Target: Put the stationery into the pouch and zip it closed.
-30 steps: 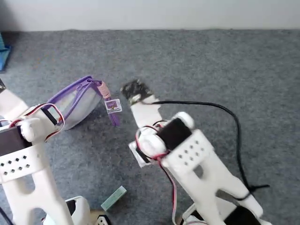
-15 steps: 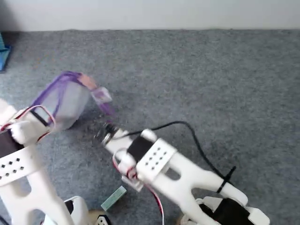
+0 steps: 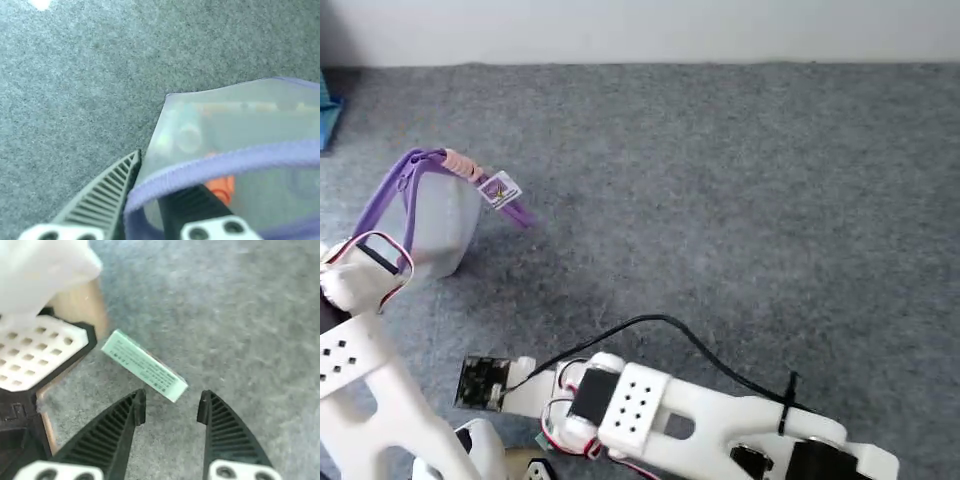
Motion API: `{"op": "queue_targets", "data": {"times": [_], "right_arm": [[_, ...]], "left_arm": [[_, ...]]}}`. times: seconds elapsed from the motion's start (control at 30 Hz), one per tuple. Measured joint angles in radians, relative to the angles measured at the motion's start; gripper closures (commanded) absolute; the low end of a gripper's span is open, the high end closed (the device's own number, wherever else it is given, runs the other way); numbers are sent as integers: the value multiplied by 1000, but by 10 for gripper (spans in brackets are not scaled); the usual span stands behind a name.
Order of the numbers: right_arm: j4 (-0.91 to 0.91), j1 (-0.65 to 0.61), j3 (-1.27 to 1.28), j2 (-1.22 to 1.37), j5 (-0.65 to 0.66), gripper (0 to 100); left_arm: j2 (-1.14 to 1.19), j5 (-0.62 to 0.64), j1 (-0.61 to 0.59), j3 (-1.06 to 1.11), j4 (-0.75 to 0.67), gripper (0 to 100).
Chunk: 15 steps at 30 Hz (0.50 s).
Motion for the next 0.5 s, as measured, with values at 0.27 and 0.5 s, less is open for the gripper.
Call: {"op": "queue_targets", "data": {"times": [0.27, 0.5], "right_arm": [[-58, -11, -2, 89, 57, 638], [-64, -14, 0, 97, 143, 638]], "left_arm": [[2, 0, -2, 0, 0, 988], [2, 0, -2, 0, 0, 988]]}}
